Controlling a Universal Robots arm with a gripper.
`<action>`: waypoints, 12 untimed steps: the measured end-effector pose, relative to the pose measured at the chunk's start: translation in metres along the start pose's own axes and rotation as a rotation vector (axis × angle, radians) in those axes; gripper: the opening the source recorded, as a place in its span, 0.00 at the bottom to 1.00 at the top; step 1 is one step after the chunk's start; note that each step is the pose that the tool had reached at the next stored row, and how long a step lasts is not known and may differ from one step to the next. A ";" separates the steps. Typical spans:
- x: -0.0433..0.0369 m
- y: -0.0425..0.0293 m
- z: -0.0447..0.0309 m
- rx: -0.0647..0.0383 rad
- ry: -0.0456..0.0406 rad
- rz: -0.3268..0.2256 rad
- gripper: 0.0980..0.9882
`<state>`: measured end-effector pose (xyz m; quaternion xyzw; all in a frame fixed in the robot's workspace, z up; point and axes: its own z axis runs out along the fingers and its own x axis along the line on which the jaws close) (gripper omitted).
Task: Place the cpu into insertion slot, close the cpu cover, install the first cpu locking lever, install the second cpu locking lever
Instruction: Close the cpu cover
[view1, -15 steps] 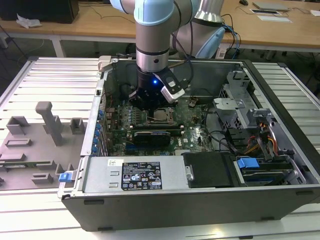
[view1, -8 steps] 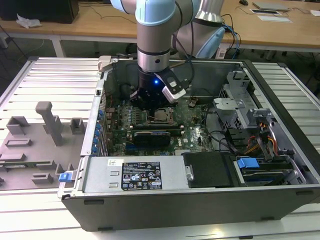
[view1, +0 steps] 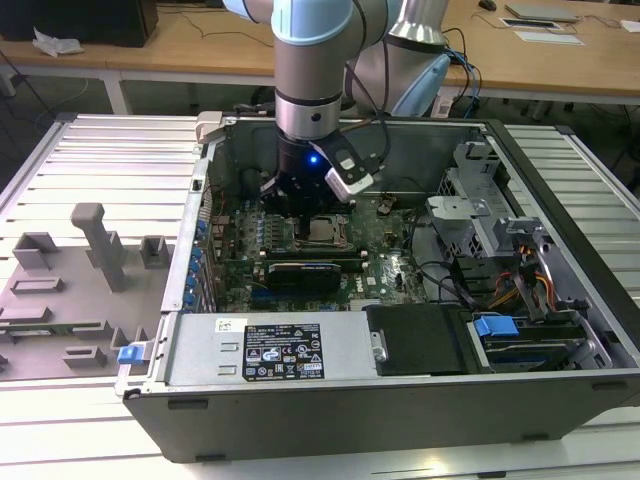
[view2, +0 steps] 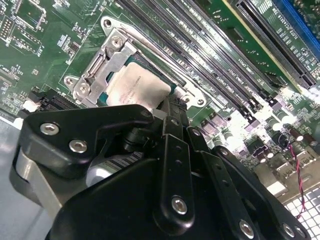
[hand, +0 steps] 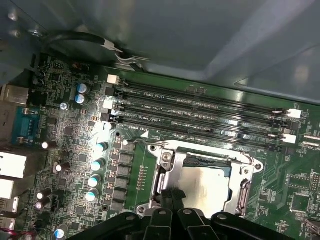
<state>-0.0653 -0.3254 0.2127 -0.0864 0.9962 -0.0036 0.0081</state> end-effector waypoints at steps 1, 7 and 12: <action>0.0000 0.0001 0.0002 0.000 0.0001 0.000 0.01; -0.0005 0.0026 0.0019 -0.012 -0.0023 0.000 0.01; 0.0007 0.0033 0.0051 -0.015 -0.0023 0.000 0.01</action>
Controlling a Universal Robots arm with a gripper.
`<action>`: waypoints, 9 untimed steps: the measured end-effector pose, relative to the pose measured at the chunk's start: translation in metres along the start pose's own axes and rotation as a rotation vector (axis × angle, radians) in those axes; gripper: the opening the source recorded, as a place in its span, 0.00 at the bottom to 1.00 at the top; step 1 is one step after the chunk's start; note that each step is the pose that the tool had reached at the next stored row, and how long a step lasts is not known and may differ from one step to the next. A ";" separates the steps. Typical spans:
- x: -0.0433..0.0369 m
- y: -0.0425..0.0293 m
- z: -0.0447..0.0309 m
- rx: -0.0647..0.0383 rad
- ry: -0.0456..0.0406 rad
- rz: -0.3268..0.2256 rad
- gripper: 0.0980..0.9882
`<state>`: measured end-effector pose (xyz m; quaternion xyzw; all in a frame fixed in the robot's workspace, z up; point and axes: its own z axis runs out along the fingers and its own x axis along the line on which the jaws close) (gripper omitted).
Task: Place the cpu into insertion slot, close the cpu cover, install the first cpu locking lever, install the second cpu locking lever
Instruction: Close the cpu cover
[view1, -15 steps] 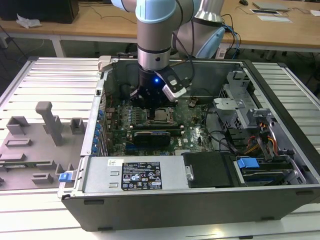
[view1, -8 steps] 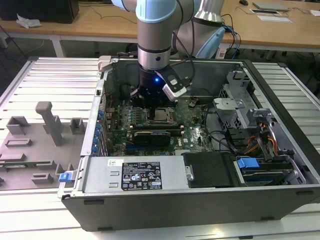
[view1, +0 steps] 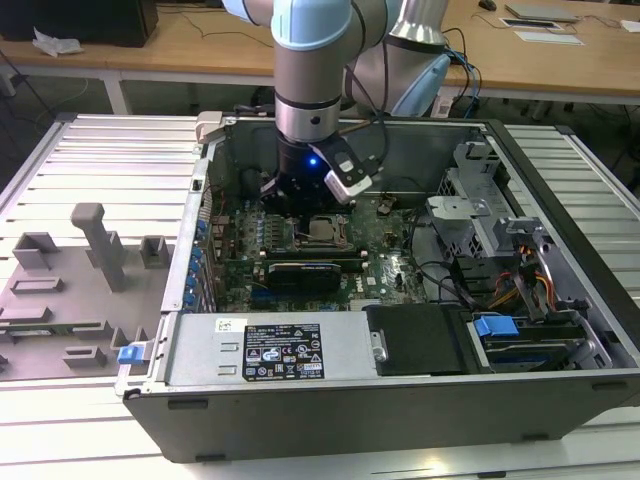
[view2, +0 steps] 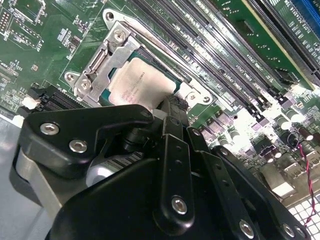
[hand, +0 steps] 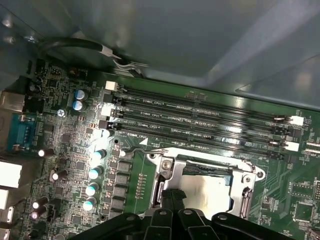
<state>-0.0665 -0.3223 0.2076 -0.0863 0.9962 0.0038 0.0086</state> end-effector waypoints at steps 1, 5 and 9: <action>0.0005 0.0001 0.0001 0.000 -0.0002 0.000 0.01; 0.0021 0.0004 0.0009 0.000 0.0001 0.000 0.01; 0.0015 0.0003 0.0023 -0.001 0.0000 0.000 0.01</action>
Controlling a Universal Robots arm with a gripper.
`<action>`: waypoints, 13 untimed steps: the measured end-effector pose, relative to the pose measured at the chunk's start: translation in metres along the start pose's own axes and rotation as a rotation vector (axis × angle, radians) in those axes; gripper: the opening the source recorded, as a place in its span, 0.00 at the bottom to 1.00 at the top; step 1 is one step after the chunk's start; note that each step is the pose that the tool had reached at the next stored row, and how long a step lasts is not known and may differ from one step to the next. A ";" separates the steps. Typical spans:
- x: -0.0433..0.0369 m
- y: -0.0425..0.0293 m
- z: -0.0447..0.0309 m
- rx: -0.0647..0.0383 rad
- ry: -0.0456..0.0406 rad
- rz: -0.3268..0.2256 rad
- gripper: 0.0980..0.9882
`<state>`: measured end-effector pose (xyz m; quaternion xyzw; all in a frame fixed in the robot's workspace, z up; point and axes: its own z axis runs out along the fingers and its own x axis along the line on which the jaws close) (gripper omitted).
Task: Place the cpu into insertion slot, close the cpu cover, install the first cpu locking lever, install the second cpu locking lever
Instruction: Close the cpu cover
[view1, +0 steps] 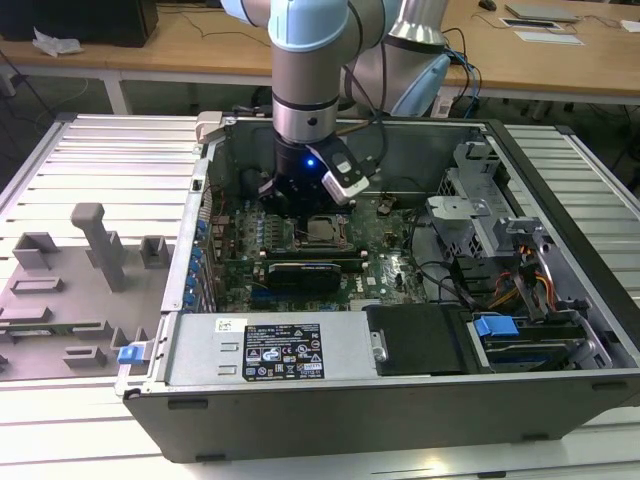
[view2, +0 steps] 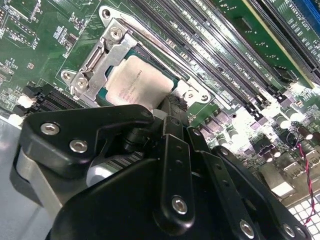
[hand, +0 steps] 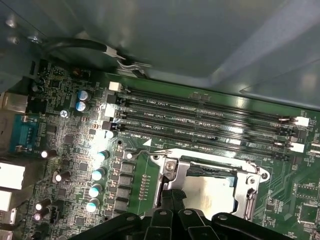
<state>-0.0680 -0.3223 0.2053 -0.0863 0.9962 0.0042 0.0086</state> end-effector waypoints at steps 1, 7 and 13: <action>-0.0006 -0.0001 0.0001 0.000 -0.0001 0.000 0.01; -0.0117 -0.0020 0.0003 0.000 -0.0003 0.000 0.01; -0.0120 -0.0035 -0.0054 0.000 -0.0003 0.000 0.01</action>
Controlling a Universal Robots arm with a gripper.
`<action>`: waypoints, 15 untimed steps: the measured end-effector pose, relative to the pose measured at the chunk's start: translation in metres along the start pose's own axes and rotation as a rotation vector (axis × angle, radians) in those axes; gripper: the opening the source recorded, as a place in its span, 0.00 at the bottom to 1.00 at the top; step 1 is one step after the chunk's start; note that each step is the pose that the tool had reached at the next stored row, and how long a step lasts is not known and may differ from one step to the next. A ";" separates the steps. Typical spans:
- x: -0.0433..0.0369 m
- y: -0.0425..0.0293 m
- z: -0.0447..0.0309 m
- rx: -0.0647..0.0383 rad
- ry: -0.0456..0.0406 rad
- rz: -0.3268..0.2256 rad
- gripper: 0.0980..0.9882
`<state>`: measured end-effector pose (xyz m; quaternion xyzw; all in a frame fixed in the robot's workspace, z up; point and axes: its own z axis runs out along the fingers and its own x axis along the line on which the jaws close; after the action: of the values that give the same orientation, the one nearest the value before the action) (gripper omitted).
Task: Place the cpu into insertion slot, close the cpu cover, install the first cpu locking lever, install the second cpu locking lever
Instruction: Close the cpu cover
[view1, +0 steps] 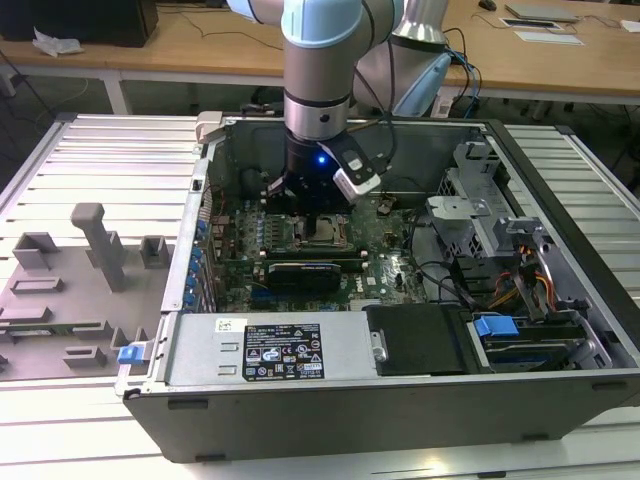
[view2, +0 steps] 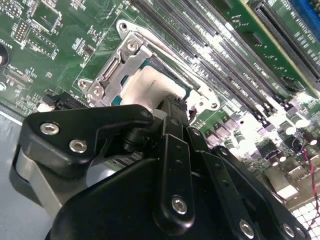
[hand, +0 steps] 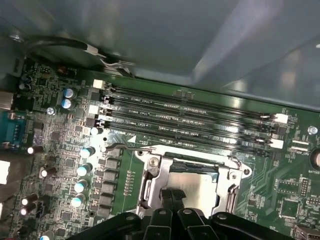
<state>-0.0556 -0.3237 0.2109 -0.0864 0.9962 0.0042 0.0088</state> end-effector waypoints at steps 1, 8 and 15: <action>0.0006 -0.0033 -0.0001 0.000 0.0001 0.000 0.01; 0.0016 -0.0075 0.0051 -0.001 0.0004 0.000 0.01; -0.0027 -0.0080 0.0060 -0.005 -0.0007 0.000 0.01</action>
<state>-0.0515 -0.3311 0.2049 -0.0863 0.9962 0.0065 0.0089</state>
